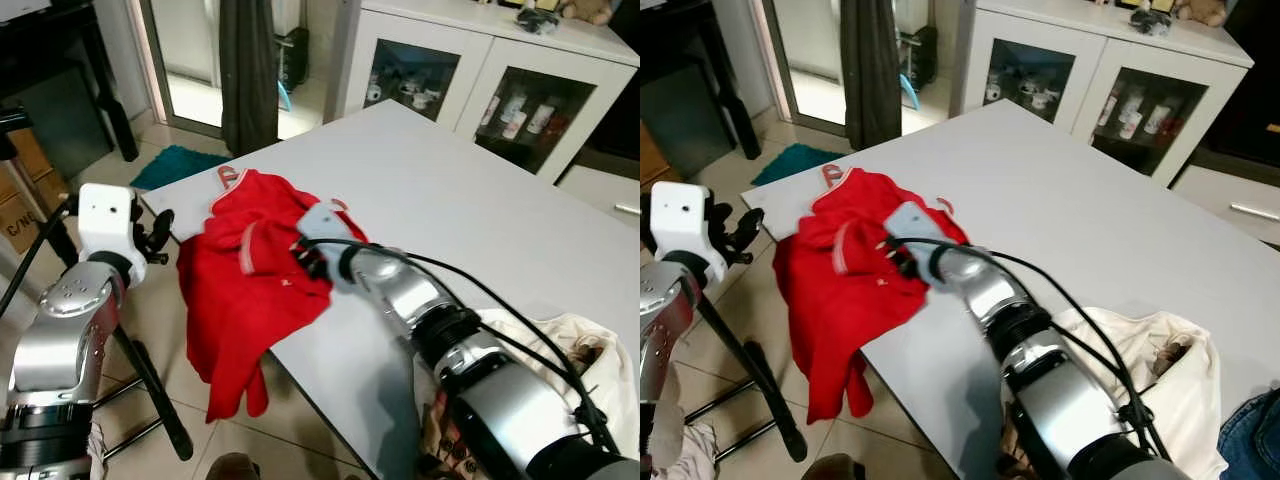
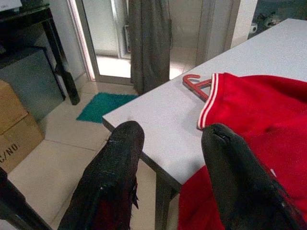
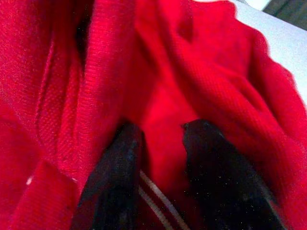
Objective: Hang hanger
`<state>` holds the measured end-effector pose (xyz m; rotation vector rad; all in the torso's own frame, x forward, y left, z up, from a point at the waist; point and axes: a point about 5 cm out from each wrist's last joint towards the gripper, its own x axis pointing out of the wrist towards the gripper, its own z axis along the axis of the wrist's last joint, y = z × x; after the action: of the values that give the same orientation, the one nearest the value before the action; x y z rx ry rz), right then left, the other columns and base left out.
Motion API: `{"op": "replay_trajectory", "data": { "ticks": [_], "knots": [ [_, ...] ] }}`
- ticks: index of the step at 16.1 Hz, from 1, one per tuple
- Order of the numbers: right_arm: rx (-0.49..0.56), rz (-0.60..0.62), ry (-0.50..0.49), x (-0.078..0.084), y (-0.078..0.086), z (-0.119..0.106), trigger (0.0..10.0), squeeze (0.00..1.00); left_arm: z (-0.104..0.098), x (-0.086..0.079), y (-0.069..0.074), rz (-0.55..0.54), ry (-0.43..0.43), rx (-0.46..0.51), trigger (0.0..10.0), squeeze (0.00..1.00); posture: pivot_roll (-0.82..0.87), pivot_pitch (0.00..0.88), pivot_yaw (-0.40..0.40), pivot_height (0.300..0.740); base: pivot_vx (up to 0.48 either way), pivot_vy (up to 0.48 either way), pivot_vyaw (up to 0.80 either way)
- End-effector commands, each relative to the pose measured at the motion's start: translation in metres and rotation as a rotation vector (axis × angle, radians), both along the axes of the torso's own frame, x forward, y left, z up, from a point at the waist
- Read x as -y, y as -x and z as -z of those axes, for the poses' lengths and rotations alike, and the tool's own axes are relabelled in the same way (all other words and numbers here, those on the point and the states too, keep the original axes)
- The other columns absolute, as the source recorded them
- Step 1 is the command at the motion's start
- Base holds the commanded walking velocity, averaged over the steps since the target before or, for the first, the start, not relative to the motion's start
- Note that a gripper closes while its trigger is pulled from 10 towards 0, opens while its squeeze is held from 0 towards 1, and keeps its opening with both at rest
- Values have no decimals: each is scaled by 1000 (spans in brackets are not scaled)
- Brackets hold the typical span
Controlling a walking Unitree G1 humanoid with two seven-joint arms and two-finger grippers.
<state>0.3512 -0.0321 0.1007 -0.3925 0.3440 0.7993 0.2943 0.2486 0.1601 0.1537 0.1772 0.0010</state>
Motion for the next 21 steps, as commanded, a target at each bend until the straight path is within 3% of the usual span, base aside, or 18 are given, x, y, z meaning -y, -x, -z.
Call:
{"op": "replay_trajectory", "data": {
  "ticks": [1, 5, 9, 13, 17, 21],
  "knots": [
    [-62, 94, 48, 27, -2, 14, 10000, 0, 0, 9, -4, 38, -21, -11, 10000, 0, 139, 37, -65, 740, 0, 0, 0],
    [-30, 142, 31, 36, -12, 3, 10000, 0, 6, 18, -8, 88, -21, -29, 10000, 0, 131, 37, -55, 740, 0, 0, 0],
    [-23, 175, 45, 60, -20, -6, 10000, 0, 10, 21, -7, 103, -20, -45, 10000, 0, 130, 39, -58, 740, 0, 0, 0],
    [-43, 207, 84, 96, -21, -7, 10000, 0, 14, 21, -6, 123, -34, -61, 10000, 0, 126, 40, -60, 740, 0, 0, 0],
    [-88, 135, 107, 111, -14, -6, 10000, 0, 15, 25, -8, 171, -68, -70, 10000, 0, 114, 40, -56, 740, 0, 0, 0],
    [-161, 33, 150, 138, 1, -4, 10000, 0, 14, 29, -10, 220, -114, -70, 10000, 0, 111, 39, -54, 740, 0, 0, 0]
  ]
}}
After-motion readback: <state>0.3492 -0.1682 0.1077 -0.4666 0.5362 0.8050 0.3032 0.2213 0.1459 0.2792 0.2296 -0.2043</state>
